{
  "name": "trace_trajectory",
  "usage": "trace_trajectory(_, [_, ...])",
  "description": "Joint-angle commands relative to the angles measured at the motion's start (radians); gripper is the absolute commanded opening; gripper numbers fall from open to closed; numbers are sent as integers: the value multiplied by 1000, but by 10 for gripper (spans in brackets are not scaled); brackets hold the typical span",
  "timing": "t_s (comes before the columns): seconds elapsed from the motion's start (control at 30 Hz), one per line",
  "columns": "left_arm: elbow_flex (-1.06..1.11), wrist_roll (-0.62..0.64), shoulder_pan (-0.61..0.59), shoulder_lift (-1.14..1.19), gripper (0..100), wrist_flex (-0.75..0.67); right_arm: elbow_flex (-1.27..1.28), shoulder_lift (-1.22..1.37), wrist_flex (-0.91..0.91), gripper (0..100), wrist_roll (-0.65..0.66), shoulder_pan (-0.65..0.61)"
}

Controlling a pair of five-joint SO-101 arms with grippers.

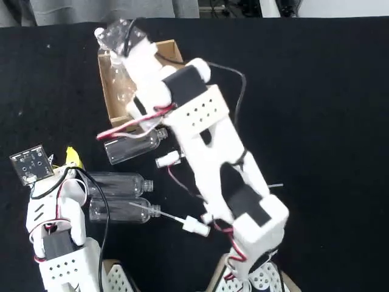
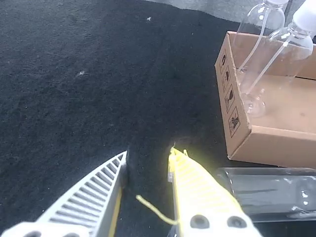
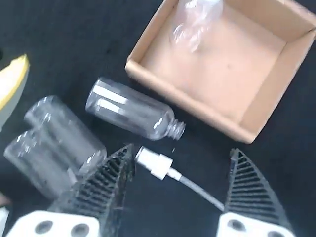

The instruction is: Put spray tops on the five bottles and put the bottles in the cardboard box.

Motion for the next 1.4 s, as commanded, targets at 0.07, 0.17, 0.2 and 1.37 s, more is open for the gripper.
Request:
trace_trajectory(0.07, [-16, 5, -85, -9, 123, -29, 153, -182, 21, 266, 12, -78])
trace_trajectory(0.17, [-8, 6, -119, -9, 123, -60, 220, -245, 21, 266, 12, -118])
trace_trajectory(0.2, [-7, 6, -127, -9, 123, -66, 240, -263, 21, 266, 11, -132])
trace_trajectory(1.37, [-35, 112, -325, -9, 123, -69, 944, -397, -657, 269, 48, -345])
